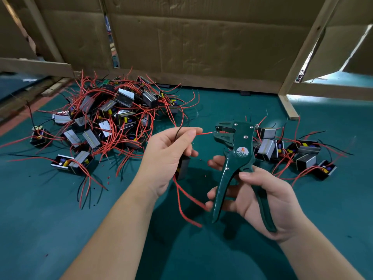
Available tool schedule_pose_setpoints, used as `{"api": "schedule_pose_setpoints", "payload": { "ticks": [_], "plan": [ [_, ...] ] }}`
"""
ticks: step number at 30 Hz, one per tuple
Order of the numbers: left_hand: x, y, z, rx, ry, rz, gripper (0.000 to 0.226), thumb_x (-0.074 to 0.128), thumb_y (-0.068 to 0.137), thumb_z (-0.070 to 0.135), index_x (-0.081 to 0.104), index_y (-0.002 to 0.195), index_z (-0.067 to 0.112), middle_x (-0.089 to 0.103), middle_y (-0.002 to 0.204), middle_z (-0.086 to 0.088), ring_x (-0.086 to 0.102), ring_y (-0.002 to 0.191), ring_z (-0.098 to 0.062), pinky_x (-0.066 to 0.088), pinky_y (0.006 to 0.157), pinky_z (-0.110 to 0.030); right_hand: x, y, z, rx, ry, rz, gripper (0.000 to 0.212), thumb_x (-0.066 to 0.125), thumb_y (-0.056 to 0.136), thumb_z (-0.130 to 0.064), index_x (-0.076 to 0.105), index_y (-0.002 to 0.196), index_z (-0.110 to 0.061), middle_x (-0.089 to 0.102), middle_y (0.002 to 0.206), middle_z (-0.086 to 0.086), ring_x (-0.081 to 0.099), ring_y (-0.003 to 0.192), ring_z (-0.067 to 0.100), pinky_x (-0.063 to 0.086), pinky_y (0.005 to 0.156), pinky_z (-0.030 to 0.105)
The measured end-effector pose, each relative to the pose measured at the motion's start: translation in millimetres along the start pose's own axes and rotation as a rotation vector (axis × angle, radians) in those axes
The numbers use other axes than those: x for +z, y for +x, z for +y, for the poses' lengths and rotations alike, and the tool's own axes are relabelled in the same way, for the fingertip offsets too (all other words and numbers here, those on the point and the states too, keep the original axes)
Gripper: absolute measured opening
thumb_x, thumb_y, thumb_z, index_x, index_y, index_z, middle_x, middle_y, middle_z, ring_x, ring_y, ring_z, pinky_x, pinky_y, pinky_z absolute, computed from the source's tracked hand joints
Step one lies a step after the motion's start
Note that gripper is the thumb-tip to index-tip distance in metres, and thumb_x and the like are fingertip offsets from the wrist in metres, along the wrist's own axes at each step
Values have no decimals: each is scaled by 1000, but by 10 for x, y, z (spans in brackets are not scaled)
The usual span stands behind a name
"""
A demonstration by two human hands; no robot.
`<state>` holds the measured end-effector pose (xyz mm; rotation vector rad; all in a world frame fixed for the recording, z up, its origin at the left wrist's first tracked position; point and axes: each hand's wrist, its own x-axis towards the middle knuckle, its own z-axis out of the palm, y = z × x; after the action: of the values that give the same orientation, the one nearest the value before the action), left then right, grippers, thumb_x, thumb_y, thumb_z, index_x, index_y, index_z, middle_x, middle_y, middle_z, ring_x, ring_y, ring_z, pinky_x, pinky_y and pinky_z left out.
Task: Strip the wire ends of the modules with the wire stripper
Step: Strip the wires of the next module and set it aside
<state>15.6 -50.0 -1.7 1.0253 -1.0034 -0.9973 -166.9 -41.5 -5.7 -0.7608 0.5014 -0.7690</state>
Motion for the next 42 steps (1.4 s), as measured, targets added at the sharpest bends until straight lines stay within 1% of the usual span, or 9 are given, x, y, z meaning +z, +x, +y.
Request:
{"api": "schedule_pose_setpoints", "payload": {
  "ticks": [2,5,7,8,12,17,25,37,42],
  "plan": [
    [2,-6,11,0,9,27,34,57,92,11,74,65,24,51,69,-13,46,56,-8,40,65,-20,5,-4,-3,16,29,-38,74,83,53,-19,59,119,5,58,124,24,64,74,41,53,70,56],
    [-1,-2,18,-17,10,82,27,61,89,11,75,68,22,52,67,-11,43,54,-5,35,60,-21,5,-4,-14,65,70,-82,73,81,56,-20,59,121,3,63,104,25,64,74,40,53,72,54],
    [5,-2,24,-17,9,96,16,65,86,9,73,74,18,56,56,6,44,52,-1,37,56,-15,6,-9,-16,110,88,-106,69,80,57,-21,61,119,2,63,94,22,63,75,39,53,73,53],
    [10,-5,29,-16,3,94,12,66,84,8,72,78,16,57,52,13,46,51,1,38,55,-11,13,-11,-16,129,88,-113,68,80,57,-21,62,119,1,62,92,21,63,74,39,53,73,53],
    [24,-17,19,-6,-13,87,5,68,80,8,69,79,12,59,53,14,50,51,4,42,56,-9,57,-15,9,167,69,-132,65,80,57,-20,62,116,1,62,90,22,62,74,41,53,73,55],
    [27,-12,11,26,47,111,12,68,83,7,68,76,17,61,59,14,50,55,5,42,58,-9,80,-28,26,132,70,-195,55,78,65,-18,61,115,0,62,90,21,62,74,40,52,72,54],
    [48,-22,32,49,103,80,10,64,87,5,66,80,13,57,54,17,46,52,4,40,57,-8,67,-34,54,90,-32,-72,53,84,61,-27,64,103,-3,61,84,22,61,65,37,52,64,50],
    [48,-29,19,49,108,78,10,63,87,5,66,80,12,56,53,17,45,51,4,39,56,-8,56,-37,59,88,-76,-52,49,83,65,-38,65,97,-6,60,78,17,60,60,33,53,60,47],
    [65,-2,20,31,83,51,15,57,93,19,59,79,21,45,56,15,38,51,-1,36,53,-12,112,-42,75,93,-118,69,49,68,68,-55,62,84,-8,55,67,14,54,47,28,50,50,39]
  ]
}}
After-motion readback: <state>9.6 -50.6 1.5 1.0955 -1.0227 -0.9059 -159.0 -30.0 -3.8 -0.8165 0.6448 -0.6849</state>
